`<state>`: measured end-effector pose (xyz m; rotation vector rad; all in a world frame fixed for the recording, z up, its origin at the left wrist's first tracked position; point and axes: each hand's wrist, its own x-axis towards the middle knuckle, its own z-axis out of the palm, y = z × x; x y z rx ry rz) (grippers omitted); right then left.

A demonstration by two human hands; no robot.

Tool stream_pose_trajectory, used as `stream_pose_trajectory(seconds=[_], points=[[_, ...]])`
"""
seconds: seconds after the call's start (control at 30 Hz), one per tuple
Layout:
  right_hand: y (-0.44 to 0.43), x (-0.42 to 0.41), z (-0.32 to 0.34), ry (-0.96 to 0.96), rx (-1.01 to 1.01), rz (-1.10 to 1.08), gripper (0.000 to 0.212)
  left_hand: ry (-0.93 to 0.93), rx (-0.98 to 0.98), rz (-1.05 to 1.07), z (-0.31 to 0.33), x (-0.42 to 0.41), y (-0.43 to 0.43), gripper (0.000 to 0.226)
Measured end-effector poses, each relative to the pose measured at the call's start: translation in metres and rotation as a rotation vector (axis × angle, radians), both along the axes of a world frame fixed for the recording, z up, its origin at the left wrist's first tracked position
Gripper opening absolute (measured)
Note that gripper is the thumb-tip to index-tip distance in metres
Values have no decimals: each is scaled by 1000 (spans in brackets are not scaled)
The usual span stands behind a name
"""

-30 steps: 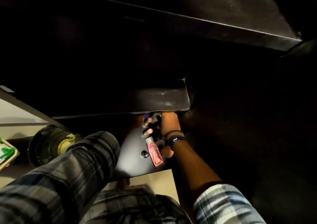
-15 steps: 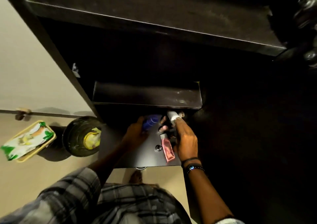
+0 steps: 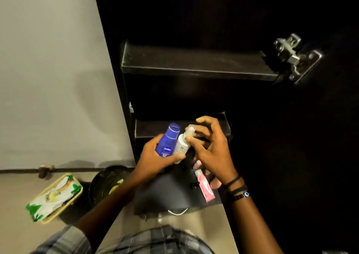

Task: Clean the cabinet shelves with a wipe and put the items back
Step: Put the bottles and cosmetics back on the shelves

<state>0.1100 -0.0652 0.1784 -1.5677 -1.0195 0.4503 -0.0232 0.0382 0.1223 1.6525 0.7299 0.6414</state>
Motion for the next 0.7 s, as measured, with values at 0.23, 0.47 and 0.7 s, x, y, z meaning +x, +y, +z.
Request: stream_pose_trajectory(seconds=[0.23, 0.47, 0.7], points=[[10, -27, 96, 8, 199, 50, 29, -213, 94, 73, 113, -25, -2, 45], [5, -39, 166, -137, 121, 322, 72, -398, 181, 50, 211, -35, 11, 43], [18, -36, 245, -273, 322, 140, 75, -485, 337, -28, 303, -24, 20, 28]])
